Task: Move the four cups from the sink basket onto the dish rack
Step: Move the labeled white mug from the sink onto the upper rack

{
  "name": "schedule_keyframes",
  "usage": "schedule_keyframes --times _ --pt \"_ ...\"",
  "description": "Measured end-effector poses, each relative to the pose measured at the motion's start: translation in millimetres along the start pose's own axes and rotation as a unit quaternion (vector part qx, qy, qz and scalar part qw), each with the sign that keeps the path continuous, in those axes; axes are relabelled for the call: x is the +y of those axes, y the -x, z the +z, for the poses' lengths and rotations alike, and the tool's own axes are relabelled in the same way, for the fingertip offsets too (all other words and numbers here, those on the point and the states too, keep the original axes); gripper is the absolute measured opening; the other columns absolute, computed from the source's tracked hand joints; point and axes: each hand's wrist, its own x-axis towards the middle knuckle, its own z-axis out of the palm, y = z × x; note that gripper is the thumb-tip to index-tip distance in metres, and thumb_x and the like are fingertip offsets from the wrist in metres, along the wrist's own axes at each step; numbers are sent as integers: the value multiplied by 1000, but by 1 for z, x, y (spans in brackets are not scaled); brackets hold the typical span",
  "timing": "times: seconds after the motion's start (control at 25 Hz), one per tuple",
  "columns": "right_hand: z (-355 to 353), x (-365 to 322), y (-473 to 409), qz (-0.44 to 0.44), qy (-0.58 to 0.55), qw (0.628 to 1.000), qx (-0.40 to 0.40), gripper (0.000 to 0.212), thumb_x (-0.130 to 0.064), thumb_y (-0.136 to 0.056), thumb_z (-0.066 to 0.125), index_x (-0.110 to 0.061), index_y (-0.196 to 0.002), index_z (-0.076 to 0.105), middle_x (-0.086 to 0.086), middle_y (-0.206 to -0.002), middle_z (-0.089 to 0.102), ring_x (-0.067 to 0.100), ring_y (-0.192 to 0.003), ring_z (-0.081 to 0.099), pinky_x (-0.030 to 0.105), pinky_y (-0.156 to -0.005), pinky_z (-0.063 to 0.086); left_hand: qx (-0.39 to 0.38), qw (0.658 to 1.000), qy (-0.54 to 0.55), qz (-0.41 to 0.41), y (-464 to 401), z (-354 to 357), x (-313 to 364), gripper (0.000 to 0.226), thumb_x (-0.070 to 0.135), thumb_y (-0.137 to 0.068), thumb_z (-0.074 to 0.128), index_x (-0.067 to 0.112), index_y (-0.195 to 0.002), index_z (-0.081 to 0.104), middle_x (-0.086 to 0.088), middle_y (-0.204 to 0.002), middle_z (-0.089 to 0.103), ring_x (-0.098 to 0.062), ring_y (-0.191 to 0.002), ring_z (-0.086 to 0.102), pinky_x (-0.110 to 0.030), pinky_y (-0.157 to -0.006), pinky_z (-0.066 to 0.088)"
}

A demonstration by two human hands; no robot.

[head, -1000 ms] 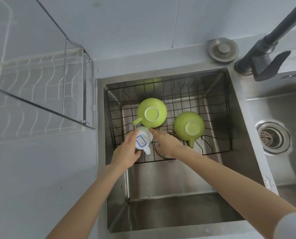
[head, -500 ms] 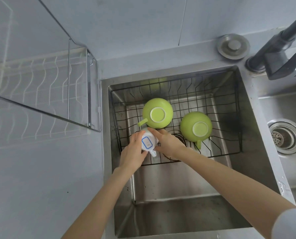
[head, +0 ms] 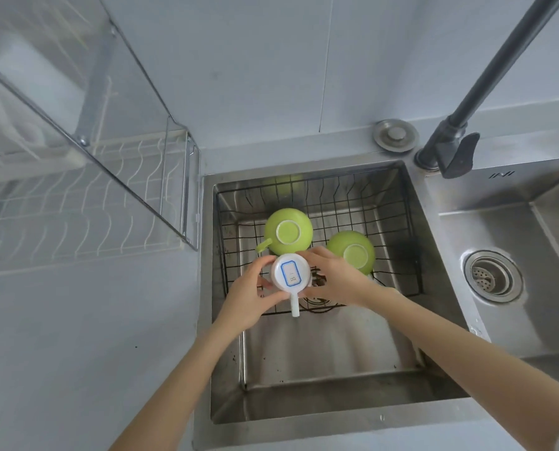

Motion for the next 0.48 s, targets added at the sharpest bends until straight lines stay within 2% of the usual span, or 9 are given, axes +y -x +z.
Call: schedule_keyframes --times 0.08,0.16,0.24,0.32,0.36,0.4,0.48 --pt "-12 -10 15 -12 7 1000 12 67 -24 -74 75 -20 -134 46 2 -127 50 15 -105 53 25 -92 43 6 999 35 16 12 -2 9 54 13 -73 74 28 -117 46 9 -106 56 -2 -81 54 -5 -69 47" --pt "-22 -21 32 -21 16 999 27 64 -26 -75 74 -22 -133 47 -2 -118 52 6 -97 47 19 -85 38 12 997 66 41 26 -3 18 52 11 -75 73 30 -115 46 14 -110 55 -6 -96 55 3 -69 44" --pt "-31 -37 50 -33 22 998 47 61 -28 -76 73 -22 -132 48 -4 -109 52 5 -93 47 19 -84 40 14 993 101 65 40 -7 30 49 12 -77 71 32 -114 46 19 -114 54 -11 -108 55 -5 -80 48" --pt "-38 -53 65 -47 12 997 64 58 -27 -77 72 -23 -130 50 -6 -103 51 7 -94 50 20 -87 42 22 988 126 87 53 -14 40 47 21 -75 73 38 -110 47 17 -116 55 -17 -111 58 -27 -92 51" --pt "-41 -61 72 -54 3 996 73 56 -27 -77 72 -24 -129 51 -6 -103 51 10 -96 53 20 -89 43 32 986 125 102 59 -19 45 48 28 -71 74 41 -108 47 16 -117 56 -16 -110 59 -33 -94 50" --pt "-44 -70 78 -62 -5 995 81 55 -27 -77 72 -25 -128 52 -6 -103 52 13 -100 55 21 -91 44 43 985 119 117 67 -25 50 48 35 -67 74 46 -105 46 16 -117 57 -13 -108 60 -33 -94 50" --pt "-49 -89 85 -83 -19 992 98 54 -27 -77 72 -25 -127 53 -7 -107 54 17 -105 58 28 -98 47 63 981 119 143 81 -39 63 46 42 -66 72 54 -102 45 22 -116 57 4 -100 60 -22 -86 53"
